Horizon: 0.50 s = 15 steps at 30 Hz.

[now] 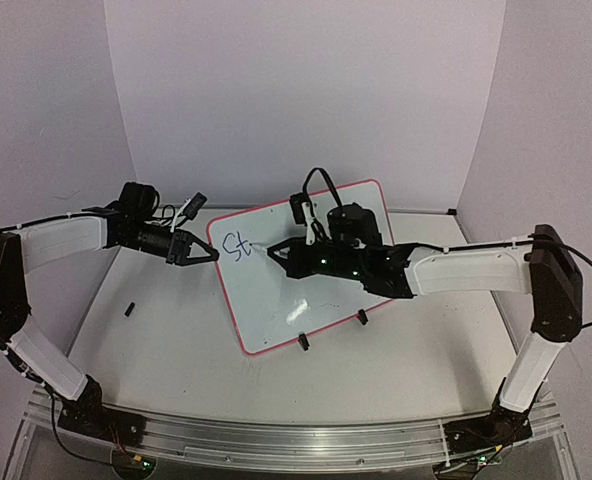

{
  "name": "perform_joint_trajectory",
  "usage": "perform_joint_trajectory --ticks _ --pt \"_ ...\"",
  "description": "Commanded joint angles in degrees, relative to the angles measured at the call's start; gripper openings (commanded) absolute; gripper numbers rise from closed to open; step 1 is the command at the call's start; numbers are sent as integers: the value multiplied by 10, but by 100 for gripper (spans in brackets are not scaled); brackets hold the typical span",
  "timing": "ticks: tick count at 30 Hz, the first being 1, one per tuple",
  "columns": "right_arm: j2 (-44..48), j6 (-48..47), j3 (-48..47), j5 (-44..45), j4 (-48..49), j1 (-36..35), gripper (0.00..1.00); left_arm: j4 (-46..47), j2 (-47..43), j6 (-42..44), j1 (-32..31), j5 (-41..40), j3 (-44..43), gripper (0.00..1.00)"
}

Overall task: Write a sentence on the whiteboard
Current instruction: Write on the whiteboard with the whiteboard.

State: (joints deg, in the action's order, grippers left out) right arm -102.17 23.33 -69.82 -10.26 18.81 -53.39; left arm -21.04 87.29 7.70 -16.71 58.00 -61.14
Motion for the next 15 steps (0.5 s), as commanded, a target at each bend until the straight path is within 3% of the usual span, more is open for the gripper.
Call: perform_joint_trajectory --ticks 1,15 --pt "21 -13 -28 11 8 1 0 6 -14 42 -2 -21 -21 0" --pt "-11 -14 -61 7 6 3 0 7 -15 41 -2 -20 -22 0"
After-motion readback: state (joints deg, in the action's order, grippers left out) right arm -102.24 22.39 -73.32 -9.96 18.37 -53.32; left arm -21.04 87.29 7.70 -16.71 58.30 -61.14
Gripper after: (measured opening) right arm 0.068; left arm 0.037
